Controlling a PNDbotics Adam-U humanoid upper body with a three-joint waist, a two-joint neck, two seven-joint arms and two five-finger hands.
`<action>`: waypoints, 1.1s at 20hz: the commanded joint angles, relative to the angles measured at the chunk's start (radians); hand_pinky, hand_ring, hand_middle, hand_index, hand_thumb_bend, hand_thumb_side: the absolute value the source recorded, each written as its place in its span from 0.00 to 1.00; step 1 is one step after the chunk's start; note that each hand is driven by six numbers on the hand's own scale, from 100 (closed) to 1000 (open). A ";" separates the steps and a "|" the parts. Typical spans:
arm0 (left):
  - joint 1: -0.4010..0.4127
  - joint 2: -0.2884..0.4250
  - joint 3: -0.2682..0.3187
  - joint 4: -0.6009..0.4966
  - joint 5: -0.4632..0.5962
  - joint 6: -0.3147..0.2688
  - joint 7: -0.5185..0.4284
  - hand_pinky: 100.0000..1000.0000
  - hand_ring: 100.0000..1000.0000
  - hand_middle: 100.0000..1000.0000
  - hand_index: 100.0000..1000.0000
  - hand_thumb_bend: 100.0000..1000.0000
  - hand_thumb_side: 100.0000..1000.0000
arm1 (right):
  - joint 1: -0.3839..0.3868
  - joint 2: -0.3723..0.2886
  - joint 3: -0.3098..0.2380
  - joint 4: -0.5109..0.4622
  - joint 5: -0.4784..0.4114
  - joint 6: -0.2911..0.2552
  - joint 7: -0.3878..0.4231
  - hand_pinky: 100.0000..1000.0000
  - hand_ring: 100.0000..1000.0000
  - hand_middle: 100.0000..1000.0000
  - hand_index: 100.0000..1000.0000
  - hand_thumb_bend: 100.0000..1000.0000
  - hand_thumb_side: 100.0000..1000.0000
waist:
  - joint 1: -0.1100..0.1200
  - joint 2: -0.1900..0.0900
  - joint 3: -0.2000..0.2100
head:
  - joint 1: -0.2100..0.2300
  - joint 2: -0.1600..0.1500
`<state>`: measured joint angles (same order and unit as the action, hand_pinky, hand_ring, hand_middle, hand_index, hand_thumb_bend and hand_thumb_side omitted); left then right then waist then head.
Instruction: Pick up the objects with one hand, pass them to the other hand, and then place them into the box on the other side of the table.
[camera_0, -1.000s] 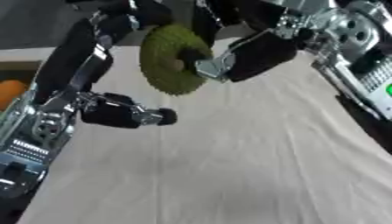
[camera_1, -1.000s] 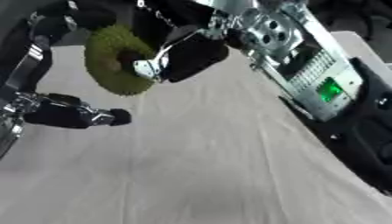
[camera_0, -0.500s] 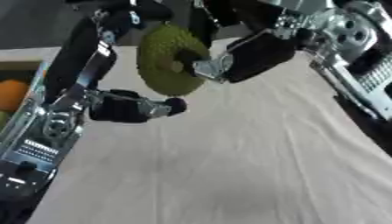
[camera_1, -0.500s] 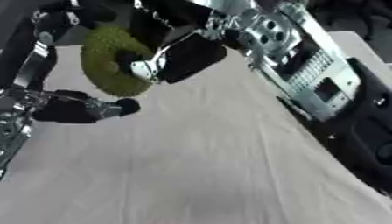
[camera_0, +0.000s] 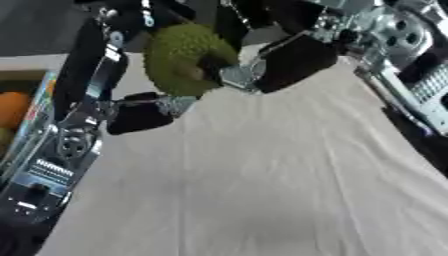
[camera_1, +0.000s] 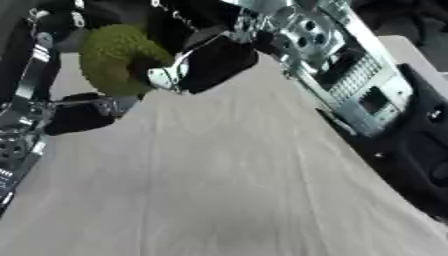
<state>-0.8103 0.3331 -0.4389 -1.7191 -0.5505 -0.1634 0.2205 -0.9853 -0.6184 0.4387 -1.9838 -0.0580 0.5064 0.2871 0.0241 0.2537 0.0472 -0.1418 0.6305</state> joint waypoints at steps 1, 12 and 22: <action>-0.023 0.003 0.004 -0.009 0.011 -0.009 0.005 0.54 0.62 0.49 0.58 0.28 0.08 | -0.017 -0.007 -0.010 -0.016 -0.001 0.001 0.004 0.61 0.49 0.27 0.38 0.18 0.00 | -0.002 -0.031 0.001 | 0.003 -0.002; -0.024 0.006 -0.001 -0.006 0.027 -0.031 -0.009 0.50 0.57 0.43 0.47 0.25 0.04 | -0.017 -0.008 -0.012 -0.016 0.002 0.011 -0.002 0.60 0.49 0.29 0.40 0.14 0.00 | -0.002 -0.033 0.002 | 0.002 -0.005; -0.021 0.006 0.000 -0.001 0.048 -0.026 -0.004 0.47 0.53 0.39 0.43 0.25 0.03 | -0.015 -0.011 -0.014 -0.016 0.012 0.044 -0.033 0.61 0.52 0.37 0.49 0.31 0.00 | -0.002 -0.034 0.000 | 0.006 -0.005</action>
<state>-0.8108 0.3330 -0.4468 -1.7095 -0.5109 -0.1896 0.2110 -0.9854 -0.6183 0.4382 -1.9845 -0.0538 0.5457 0.2570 0.0238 0.2533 0.0485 -0.1388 0.6303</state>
